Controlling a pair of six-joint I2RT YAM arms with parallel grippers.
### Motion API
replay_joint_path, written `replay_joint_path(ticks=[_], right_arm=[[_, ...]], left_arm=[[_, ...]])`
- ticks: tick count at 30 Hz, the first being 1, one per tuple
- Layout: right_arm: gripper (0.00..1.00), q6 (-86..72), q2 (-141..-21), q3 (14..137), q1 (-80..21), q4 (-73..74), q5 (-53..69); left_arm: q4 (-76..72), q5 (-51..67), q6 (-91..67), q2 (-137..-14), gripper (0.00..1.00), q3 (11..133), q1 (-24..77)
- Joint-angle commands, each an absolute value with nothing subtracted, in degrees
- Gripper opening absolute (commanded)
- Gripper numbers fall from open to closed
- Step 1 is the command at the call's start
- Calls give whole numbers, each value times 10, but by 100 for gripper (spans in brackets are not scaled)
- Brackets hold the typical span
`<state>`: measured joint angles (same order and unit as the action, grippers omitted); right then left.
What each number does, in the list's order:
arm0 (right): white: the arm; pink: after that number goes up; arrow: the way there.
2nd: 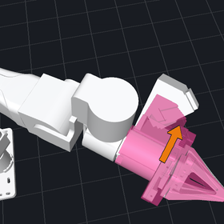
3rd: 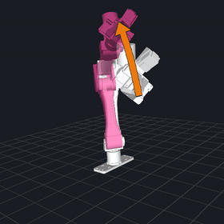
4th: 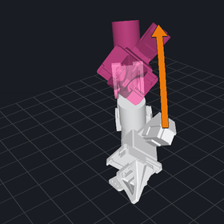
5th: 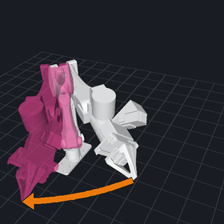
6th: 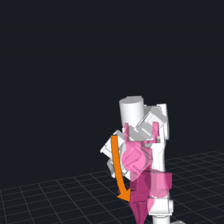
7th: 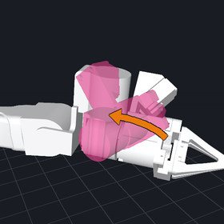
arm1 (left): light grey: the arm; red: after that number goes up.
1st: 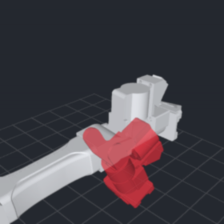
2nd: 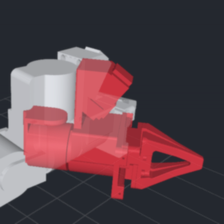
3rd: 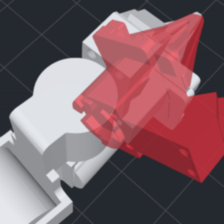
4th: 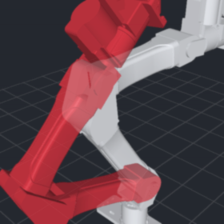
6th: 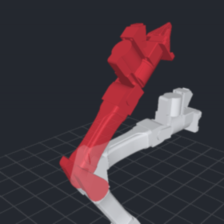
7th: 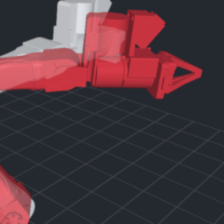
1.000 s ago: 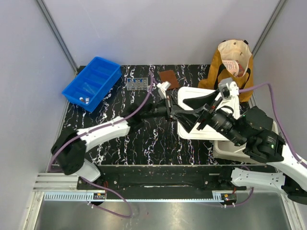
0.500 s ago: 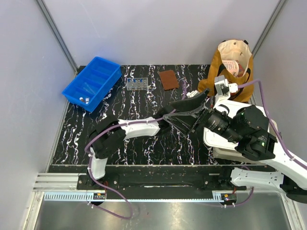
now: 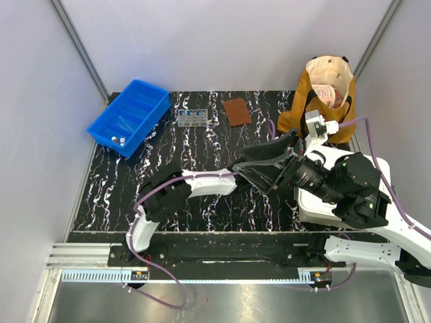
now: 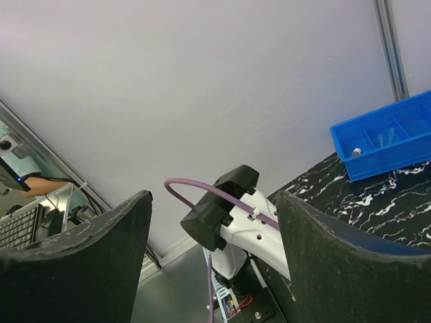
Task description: Organize the chemistry lab equipment
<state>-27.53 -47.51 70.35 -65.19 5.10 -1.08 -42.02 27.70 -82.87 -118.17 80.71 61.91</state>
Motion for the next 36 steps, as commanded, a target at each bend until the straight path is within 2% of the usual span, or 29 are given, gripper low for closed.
replay_joint_path(ticks=[1,9,13,16,21,26,30,36], right_arm=[[80,-284,-466,705,-651,23,-23],[80,-290,-470,703,-651,22,-20],[80,-287,-467,704,-651,29,-24],[80,-282,-459,699,-651,30,-32],[80,-277,-451,705,-651,43,-41],[80,-279,-440,701,-651,43,-40],[80,-280,-439,700,-651,47,-39],[80,-278,-432,702,-651,58,-40]], left_arm=[[-423,254,-817,-1185,0,866,629],[-429,248,-833,-1213,0,882,633],[-362,244,-807,-1224,0,912,642],[-368,248,-814,-1237,0,922,643],[-356,249,-805,-1243,4,926,643],[-328,235,-787,-1239,13,920,642],[-301,235,-768,-1232,33,922,640],[-294,227,-751,-1210,41,899,631]])
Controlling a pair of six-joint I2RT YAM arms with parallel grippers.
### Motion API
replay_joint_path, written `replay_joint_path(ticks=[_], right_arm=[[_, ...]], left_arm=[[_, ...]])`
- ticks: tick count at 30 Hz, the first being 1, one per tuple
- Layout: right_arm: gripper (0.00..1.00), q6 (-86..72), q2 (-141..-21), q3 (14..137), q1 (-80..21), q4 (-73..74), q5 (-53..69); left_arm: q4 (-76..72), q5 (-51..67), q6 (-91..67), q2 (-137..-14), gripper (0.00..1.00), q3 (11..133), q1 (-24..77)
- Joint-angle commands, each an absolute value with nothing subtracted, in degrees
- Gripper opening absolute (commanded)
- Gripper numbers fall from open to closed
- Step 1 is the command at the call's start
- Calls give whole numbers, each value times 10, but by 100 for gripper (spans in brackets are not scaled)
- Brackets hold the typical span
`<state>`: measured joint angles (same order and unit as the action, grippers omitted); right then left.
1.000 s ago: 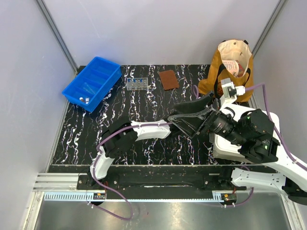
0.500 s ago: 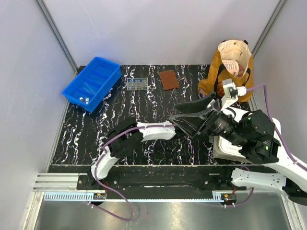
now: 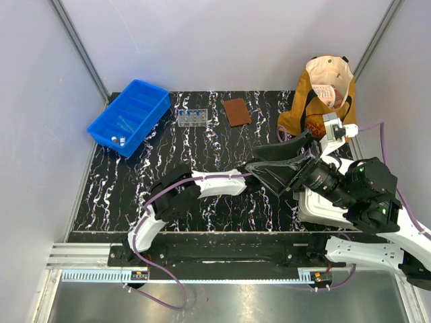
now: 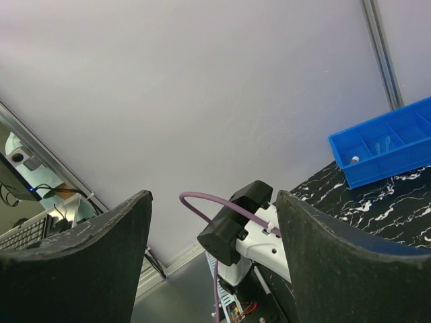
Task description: Organize the chemistry lab equipment
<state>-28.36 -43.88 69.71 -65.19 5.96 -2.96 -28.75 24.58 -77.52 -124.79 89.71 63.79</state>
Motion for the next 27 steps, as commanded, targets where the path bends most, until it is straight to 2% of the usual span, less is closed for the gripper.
replay_joint_path(ticks=[1,16,23,27], right_arm=[[80,-278,-430,700,-651,59,-42],[81,-271,-417,689,-652,77,-71],[81,-262,-419,691,-651,101,-103],[81,-255,-418,692,-651,120,-141]], left_arm=[[-285,226,-741,-1206,42,899,629],[-116,149,-633,-1129,60,902,613],[-9,81,-562,-1088,61,909,612],[-21,88,-554,-1082,60,906,613]])
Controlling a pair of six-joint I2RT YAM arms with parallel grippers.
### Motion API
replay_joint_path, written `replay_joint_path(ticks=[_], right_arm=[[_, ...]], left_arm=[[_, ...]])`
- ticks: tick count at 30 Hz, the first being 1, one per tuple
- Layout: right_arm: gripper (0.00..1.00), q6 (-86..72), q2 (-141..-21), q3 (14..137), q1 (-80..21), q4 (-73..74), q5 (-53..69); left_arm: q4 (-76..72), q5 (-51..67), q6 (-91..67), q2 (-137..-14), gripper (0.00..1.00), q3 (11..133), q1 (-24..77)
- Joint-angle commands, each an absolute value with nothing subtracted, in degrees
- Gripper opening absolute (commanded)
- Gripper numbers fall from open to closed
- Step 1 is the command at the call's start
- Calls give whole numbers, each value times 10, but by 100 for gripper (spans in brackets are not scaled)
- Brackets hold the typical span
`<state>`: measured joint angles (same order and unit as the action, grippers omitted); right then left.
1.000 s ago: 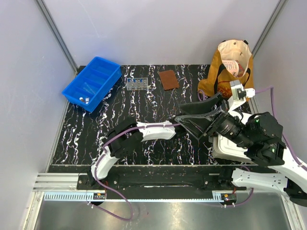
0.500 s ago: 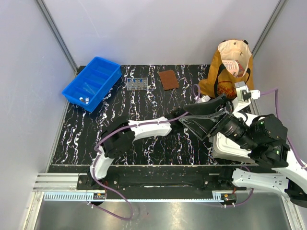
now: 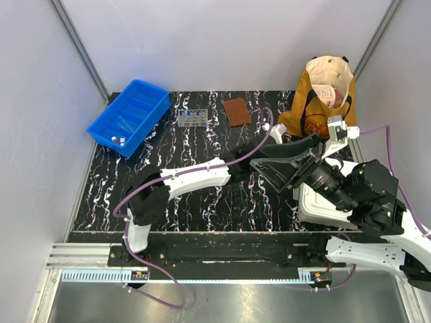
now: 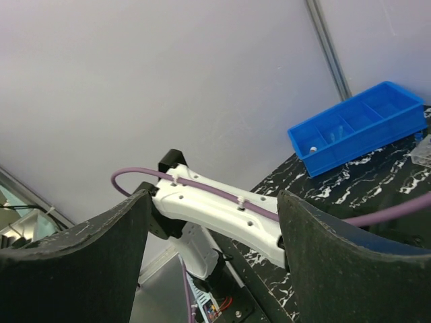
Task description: Organize the chemistry lab equipment
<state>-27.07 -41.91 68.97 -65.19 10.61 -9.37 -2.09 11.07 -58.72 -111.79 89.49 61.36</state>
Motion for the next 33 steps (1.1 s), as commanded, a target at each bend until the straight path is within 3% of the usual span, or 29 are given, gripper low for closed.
replay_joint_path(ticks=[1,17,33], right_arm=[[81,-255,-418,692,-651,120,-147],[79,-265,-421,693,-651,91,-105],[80,-250,-408,678,-652,104,-136]], left_arm=[[-32,100,-555,-1087,60,908,613],[-49,183,-559,-1229,53,1060,635],[37,51,-454,-1205,52,1026,642]])
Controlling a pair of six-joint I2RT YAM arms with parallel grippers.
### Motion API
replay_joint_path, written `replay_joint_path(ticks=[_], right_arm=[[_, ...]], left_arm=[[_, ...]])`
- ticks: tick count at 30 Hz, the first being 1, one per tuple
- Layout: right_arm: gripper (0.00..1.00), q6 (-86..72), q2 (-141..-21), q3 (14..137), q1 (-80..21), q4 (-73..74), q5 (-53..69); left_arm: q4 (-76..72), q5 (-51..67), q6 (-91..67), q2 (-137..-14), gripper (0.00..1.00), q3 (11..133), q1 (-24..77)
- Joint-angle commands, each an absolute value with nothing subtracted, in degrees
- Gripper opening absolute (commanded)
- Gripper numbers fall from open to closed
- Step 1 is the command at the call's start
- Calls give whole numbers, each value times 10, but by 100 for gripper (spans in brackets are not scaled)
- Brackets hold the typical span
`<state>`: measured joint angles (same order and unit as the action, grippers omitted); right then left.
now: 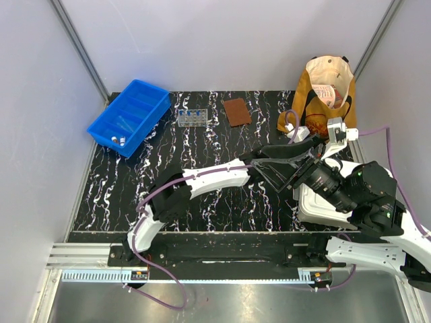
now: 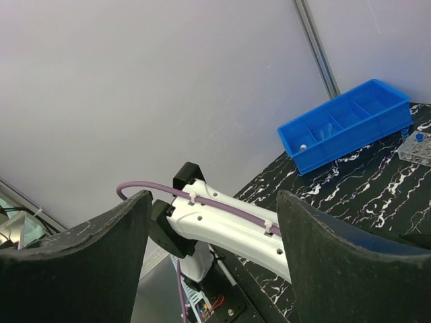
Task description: Organize the chemistry lab equipment
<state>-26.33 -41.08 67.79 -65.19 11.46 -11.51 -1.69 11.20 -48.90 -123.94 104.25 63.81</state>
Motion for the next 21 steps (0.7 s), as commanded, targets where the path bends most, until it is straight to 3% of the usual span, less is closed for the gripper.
replay_joint_path(ticks=[1,21], right_arm=[[80,-249,-409,679,-652,106,-147],[75,-198,-404,740,-652,248,-438]], left_arm=[[40,47,-452,-1203,52,1024,642],[36,26,-455,-1172,51,967,642]])
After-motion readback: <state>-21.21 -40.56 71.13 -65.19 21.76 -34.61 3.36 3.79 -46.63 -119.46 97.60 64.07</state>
